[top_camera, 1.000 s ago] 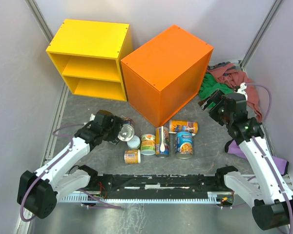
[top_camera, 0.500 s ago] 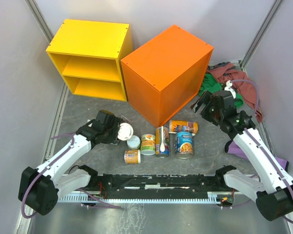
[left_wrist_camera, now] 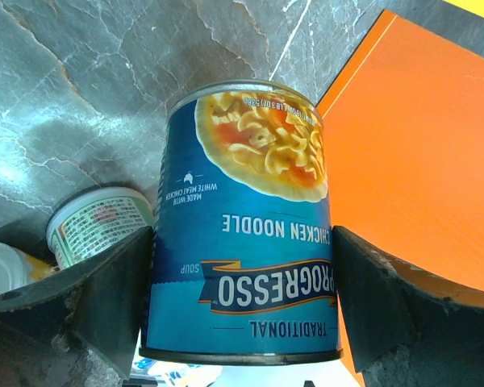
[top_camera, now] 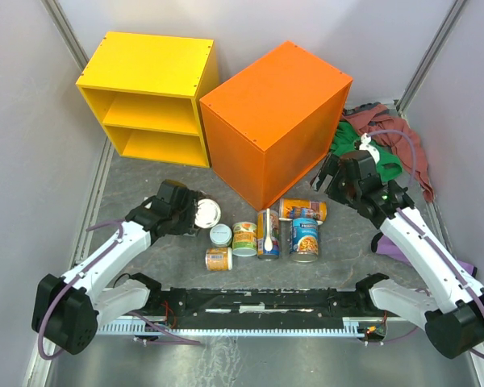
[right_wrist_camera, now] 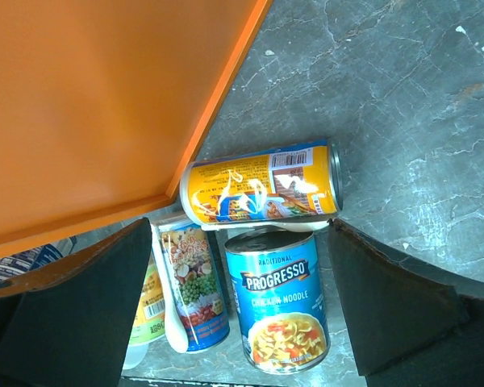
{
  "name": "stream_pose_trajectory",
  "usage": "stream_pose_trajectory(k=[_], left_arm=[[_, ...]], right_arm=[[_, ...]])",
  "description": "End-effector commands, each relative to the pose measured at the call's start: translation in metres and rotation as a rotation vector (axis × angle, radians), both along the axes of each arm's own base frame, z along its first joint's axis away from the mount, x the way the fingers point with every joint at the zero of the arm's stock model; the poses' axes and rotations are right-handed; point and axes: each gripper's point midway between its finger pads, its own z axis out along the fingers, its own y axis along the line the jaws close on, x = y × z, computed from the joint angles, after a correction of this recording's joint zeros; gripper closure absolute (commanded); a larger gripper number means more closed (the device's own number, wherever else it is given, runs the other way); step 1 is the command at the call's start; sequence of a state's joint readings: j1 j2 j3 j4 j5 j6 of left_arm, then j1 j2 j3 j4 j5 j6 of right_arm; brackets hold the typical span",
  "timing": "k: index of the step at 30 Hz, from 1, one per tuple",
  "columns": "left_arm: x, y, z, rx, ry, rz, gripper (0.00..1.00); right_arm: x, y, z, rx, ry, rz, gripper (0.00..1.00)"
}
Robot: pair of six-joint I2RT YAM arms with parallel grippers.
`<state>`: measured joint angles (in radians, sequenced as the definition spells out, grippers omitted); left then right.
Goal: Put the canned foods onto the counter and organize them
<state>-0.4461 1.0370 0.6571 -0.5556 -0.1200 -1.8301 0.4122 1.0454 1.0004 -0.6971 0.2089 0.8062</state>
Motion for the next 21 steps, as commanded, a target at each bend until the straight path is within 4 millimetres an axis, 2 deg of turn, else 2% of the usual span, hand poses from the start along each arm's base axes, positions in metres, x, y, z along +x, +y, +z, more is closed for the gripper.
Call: stream_pose_trajectory(k=[1, 3, 5, 14, 21], left_arm=[[0.030, -0.016, 0.045, -0.144, -0.161, 0.027, 0.14], [0.029, -0.015, 0.043, -0.149, -0.161, 0.032, 0.05], [0.030, -0.015, 0.041, -0.154, -0.160, 0.032, 0.00], [0.033, -0.019, 0.034, -0.177, -0.167, 0.005, 0.01], [0.023, -0.013, 0.030, -0.157, -0.157, 0.008, 0.01]], right_arm=[[0.003, 0.000, 0.017, -0.023, -0.040, 0.009, 0.03], [0.001, 0.000, 0.016, -0.027, -0.037, 0.016, 0.02], [-0.001, 0.001, 0.014, -0.033, -0.033, 0.026, 0.02], [-0.006, 0.001, 0.016, -0.071, -0.026, 0.063, 0.02], [-0.011, 0.003, 0.018, -0.096, -0.034, 0.094, 0.03]])
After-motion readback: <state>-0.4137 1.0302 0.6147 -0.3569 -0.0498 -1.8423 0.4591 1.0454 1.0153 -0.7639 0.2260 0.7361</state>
